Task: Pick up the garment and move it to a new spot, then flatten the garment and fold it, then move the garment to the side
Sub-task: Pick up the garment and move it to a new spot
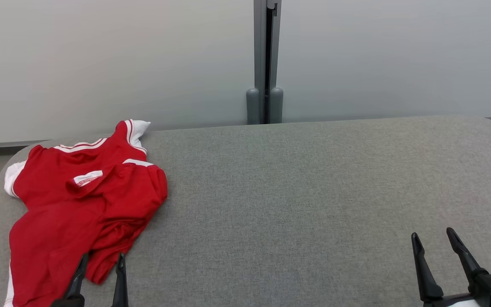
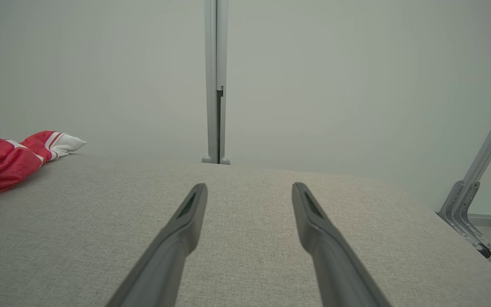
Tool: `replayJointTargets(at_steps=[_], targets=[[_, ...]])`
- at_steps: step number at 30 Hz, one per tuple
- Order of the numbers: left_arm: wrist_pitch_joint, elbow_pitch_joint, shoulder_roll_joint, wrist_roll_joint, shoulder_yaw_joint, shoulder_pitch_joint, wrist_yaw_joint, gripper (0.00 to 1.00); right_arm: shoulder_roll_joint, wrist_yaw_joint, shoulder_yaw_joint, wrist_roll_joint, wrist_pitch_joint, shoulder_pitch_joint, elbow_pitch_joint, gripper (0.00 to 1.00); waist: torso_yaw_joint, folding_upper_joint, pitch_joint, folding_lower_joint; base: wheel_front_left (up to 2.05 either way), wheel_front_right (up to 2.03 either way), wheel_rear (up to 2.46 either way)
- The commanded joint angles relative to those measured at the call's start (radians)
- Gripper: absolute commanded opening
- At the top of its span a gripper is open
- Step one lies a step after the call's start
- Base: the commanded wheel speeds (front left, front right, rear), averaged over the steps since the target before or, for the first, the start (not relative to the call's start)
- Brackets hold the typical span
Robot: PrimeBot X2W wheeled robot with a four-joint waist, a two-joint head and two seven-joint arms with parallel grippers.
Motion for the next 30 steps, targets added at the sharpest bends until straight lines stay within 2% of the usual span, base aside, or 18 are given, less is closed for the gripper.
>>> replayJointTargets(at_steps=[1, 7, 18, 25, 30], targets=[[-0.002, -0.004, 0.002, -0.001, -0.001, 0.004, 0.001, 1.0, -0.006, 0.002, -0.004, 0.001, -0.006, 0.002, -0.003, 1.0, 0.006, -0.0001, -0.001, 0.0, 0.0, 0.0, 0.0], [-0.002, -0.002, 0.003, -0.004, -0.001, -0.009, -0.002, 1.0, -0.005, 0.002, 0.004, 0.01, -0.005, 0.018, -0.007, 1.0, 0.072, -0.0001, -0.011, 0.0, 0.0, 0.0, 0.0], [-0.001, -0.011, 0.002, -0.01, 0.03, 0.039, 0.005, 1.0, -0.005, 0.002, 0.052, 0.027, -0.005, 0.012, 0.001, 1.0, 0.288, -0.0001, -0.037, 0.0, 0.0, 0.0, 0.0], [-0.001, -0.042, 0.002, -0.025, 0.032, 0.027, -0.013, 1.0, -0.006, 0.002, 0.066, 0.031, -0.005, 0.006, 0.005, 1.0, 0.32, -0.0001, -0.029, 0.0, 0.0, 0.0, 0.0], [0.0, 0.029, 0.002, -0.064, -0.026, -0.074, -0.067, 1.0, -0.006, 0.002, 0.069, 0.013, -0.005, -0.006, -0.005, 1.0, 0.317, -0.0001, 0.018, 0.0, 0.0, 0.0, 0.0]])
